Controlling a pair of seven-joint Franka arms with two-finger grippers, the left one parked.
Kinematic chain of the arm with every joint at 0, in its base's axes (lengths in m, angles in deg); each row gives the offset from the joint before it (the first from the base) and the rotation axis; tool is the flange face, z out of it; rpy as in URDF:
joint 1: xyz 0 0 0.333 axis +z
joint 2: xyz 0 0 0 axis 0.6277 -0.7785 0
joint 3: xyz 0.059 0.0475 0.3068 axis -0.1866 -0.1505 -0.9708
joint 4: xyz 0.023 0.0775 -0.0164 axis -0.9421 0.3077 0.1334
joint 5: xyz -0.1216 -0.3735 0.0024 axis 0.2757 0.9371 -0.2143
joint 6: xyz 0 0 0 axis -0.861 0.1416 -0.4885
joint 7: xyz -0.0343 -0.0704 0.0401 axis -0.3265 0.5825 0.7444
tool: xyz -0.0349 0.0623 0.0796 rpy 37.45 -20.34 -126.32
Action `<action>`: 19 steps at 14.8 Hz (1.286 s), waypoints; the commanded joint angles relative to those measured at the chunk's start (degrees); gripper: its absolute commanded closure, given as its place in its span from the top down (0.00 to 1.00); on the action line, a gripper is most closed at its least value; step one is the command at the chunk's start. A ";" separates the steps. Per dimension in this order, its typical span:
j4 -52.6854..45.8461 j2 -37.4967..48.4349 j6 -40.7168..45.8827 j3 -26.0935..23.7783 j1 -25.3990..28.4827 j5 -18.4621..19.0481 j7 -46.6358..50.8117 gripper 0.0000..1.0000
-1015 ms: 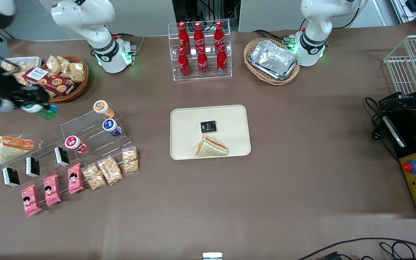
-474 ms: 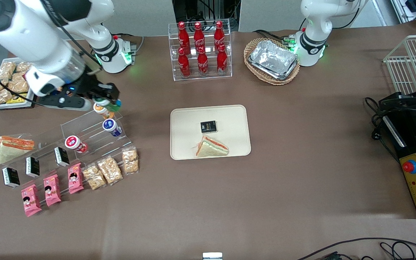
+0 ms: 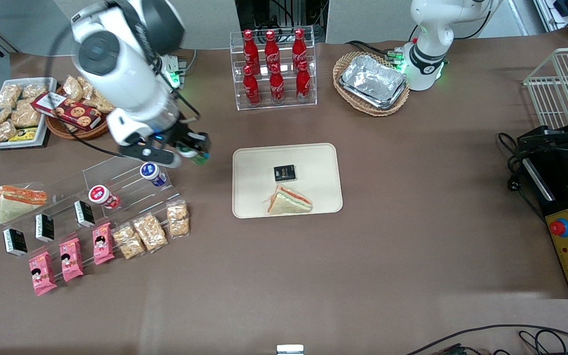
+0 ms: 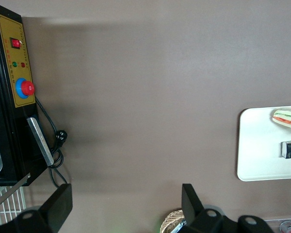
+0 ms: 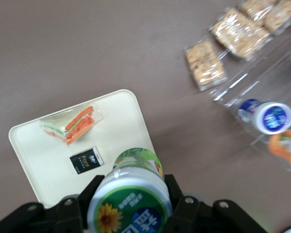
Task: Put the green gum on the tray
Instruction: 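Carry the held gum tub over to the cream tray, then lower the gum tub onto the tray beside the black packet and release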
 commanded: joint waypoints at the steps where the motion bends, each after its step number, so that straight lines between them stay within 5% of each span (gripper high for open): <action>1: 10.13 -1.06 -13.97 0.64 3.98 -0.62 5.76 0.10; 10: 21.41 -13.63 -38.08 0.73 9.34 -0.44 11.57 0.10; 16: 21.59 -18.38 -42.66 0.73 11.45 -0.53 14.56 0.12; 18: 21.59 -19.17 -43.71 0.73 11.63 -0.53 15.34 0.23; 19: 21.50 -19.44 -43.89 0.73 11.72 -0.53 15.70 0.56</action>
